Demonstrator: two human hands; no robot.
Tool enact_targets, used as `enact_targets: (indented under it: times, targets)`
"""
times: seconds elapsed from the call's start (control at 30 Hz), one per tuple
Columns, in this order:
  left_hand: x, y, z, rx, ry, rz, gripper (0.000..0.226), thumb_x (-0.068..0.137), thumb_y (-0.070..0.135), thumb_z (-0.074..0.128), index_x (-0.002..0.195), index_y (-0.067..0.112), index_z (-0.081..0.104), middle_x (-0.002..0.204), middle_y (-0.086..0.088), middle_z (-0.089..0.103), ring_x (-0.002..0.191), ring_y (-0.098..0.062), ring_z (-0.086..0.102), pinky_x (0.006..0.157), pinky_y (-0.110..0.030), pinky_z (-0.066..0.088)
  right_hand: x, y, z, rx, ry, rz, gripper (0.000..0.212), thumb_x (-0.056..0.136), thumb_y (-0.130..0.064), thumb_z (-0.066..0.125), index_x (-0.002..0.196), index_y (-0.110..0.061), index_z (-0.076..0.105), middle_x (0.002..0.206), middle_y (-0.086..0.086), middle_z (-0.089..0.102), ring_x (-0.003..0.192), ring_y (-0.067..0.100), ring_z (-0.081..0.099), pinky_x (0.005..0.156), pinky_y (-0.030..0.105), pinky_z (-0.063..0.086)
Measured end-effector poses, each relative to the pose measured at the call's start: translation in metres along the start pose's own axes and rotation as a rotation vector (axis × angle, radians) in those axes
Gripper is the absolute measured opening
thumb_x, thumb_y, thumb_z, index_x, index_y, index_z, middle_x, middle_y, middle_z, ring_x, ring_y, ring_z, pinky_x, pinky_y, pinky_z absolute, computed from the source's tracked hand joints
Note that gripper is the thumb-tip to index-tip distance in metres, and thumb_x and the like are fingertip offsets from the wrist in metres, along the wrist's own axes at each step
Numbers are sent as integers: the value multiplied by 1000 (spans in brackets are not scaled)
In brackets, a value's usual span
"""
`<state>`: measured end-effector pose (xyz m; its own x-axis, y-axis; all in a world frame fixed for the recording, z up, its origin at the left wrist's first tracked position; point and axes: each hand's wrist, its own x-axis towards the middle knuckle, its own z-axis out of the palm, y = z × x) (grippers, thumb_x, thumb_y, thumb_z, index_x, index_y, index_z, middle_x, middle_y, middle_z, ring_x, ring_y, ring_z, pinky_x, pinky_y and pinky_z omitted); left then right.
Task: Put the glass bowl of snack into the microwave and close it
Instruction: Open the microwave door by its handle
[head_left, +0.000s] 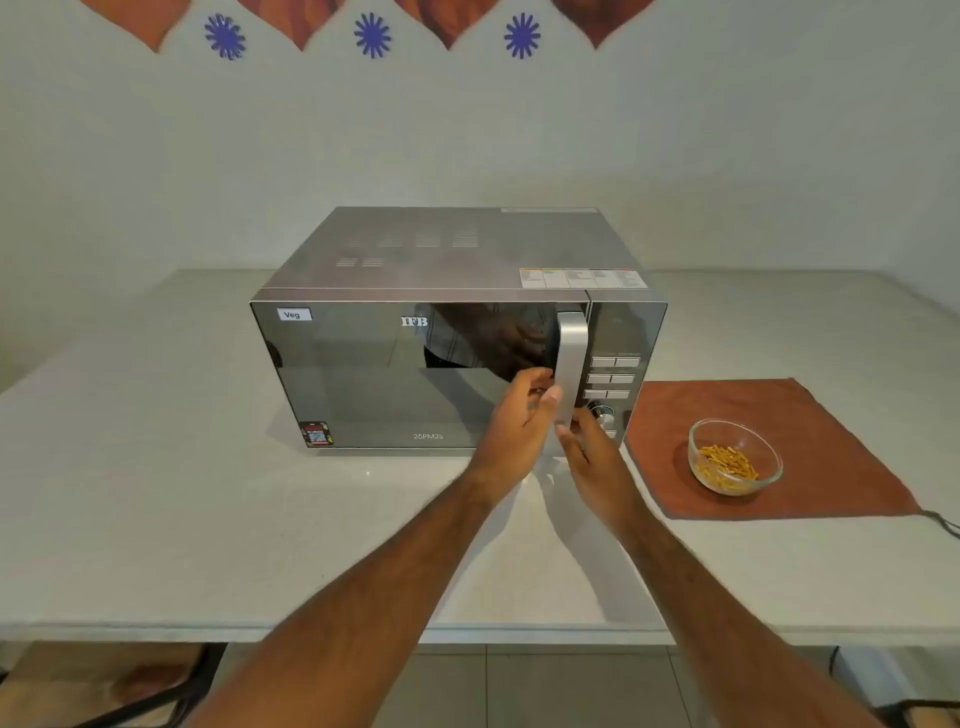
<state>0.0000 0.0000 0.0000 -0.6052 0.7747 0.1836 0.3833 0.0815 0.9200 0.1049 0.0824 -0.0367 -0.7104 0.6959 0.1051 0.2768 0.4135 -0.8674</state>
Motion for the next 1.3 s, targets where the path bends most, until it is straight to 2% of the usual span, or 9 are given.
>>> enact_targets:
  times: [0.23, 0.33, 0.43, 0.5, 0.67, 0.8, 0.93, 1.1, 1.3]
  targets:
    - [9, 14, 9, -29, -21, 28, 45, 114, 40, 41, 156, 24, 45, 151, -1, 61, 137, -16, 58, 113, -38, 49, 1, 3, -2, 7, 37, 49, 41, 105, -39, 43, 136, -14, 54, 132, 6, 66, 119, 27, 66, 108, 48, 53]
    - [12, 16, 11, -31, -14, 25, 44, 114, 40, 41, 154, 24, 46, 150, -1, 61, 139, -21, 58, 115, -40, 49, 1, 3, -4, 86, 39, 42, 56, 93, -56, 40, 133, -19, 53, 132, 3, 64, 122, 29, 65, 111, 51, 50]
    - [13, 17, 13, -17, -3, 2, 46, 114, 42, 42, 155, 24, 46, 153, -2, 60, 142, -23, 56, 115, -39, 47, 0, 4, -4, 228, 40, 48, 87, 71, -94, 41, 128, -29, 48, 132, 0, 59, 122, 25, 61, 112, 44, 47]
    - [13, 16, 13, -14, -3, -3, 46, 113, 41, 42, 155, 24, 46, 153, -2, 60, 142, -24, 57, 115, -40, 47, -1, 5, -3, 269, 38, 50, 97, 61, -101, 39, 126, -29, 48, 132, 2, 59, 123, 27, 61, 112, 44, 46]
    - [11, 15, 8, 12, -22, -9, 50, 112, 42, 45, 159, 23, 43, 157, -3, 56, 145, -26, 54, 117, -42, 46, -8, -3, -9, 192, 1, 58, 57, 83, -67, 41, 125, -28, 49, 137, 12, 63, 126, 35, 62, 113, 55, 47]
    - [-1, 8, 6, 29, -37, 13, 52, 112, 40, 47, 159, 21, 43, 158, -3, 56, 145, -26, 55, 113, -31, 44, -19, 8, -5, 53, 21, 28, 23, 104, -38, 48, 121, -25, 56, 122, 2, 70, 110, 24, 69, 105, 48, 55]
    - [-11, 9, 3, 9, -47, 38, 49, 112, 37, 47, 157, 17, 47, 153, -5, 61, 140, -25, 59, 114, -34, 49, -27, 13, 1, 16, 56, 1, 30, 106, -33, 48, 128, -16, 59, 124, 2, 71, 108, 20, 68, 103, 38, 55]
    - [-23, 9, -1, -2, -55, 49, 47, 112, 36, 48, 156, 18, 48, 151, -5, 62, 137, -23, 60, 101, -17, 47, -37, 16, 0, -6, 68, -64, 31, 107, -31, 51, 131, -14, 62, 125, 1, 72, 110, 18, 69, 101, 36, 56]
    - [-38, 8, -4, -43, -46, 33, 48, 111, 38, 50, 156, 20, 51, 148, -1, 65, 131, -16, 62, 97, -11, 47, -62, 45, -5, -23, 105, -83, 21, 106, -31, 52, 123, -29, 64, 122, -11, 71, 109, 3, 68, 92, 27, 58]
